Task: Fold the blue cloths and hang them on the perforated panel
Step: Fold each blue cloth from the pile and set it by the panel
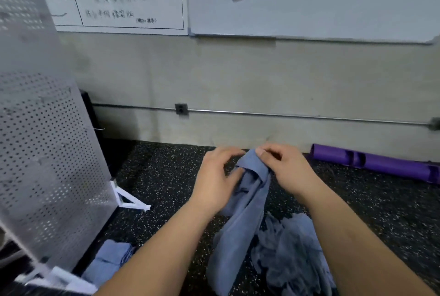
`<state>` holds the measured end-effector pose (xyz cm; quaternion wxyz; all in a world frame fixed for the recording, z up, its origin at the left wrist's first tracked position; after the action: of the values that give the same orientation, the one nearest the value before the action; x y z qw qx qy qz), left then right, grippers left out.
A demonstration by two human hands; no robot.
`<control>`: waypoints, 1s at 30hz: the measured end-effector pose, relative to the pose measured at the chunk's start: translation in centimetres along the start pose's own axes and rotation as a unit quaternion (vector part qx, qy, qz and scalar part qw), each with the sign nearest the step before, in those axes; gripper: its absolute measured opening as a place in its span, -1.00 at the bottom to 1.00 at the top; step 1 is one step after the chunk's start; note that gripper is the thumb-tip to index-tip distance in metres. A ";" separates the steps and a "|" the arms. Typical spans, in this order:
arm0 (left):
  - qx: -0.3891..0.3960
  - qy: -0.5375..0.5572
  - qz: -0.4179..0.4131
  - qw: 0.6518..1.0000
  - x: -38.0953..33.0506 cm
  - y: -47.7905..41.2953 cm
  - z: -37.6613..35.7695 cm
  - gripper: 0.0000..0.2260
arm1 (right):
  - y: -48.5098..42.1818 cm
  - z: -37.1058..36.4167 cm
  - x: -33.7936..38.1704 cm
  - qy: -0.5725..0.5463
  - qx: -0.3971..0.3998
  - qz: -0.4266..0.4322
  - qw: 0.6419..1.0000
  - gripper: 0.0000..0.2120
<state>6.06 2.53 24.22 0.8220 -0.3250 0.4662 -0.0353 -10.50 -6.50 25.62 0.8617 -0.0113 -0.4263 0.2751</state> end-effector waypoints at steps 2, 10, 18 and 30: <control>0.006 0.004 0.014 1.000 0.7 0.6 0.9 -0.81 | -0.2 -2.0 0.2 0.022 0.035 0.016 0.999 -0.80; 0.121 0.112 0.211 0.964 9.2 1.6 -0.3 -0.92 | -0.7 -9.8 -5.3 0.160 0.128 -0.008 0.979 -0.82; 0.066 0.218 0.312 0.922 12.8 -0.6 0.1 -0.80 | -3.3 -11.9 -3.7 0.022 0.149 0.035 0.988 -0.91; 0.123 0.299 0.352 0.878 13.3 -2.1 -0.7 -0.90 | -5.5 -11.1 -6.0 0.150 0.040 0.033 0.987 -0.83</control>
<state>13.53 -4.26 15.33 0.6350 -0.0099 0.7654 0.1043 -2.65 -11.69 15.55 0.9062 -0.0316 -0.2798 0.3154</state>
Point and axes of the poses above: each hand's wrist, its own y-axis away from the middle knuckle, its own z-axis out of the back of the hand, x = y × z, the point moved 10 cm from there along -y, towards the middle knuckle, and after that the axes turned 15 degrees about y, right-handed, at the moved point
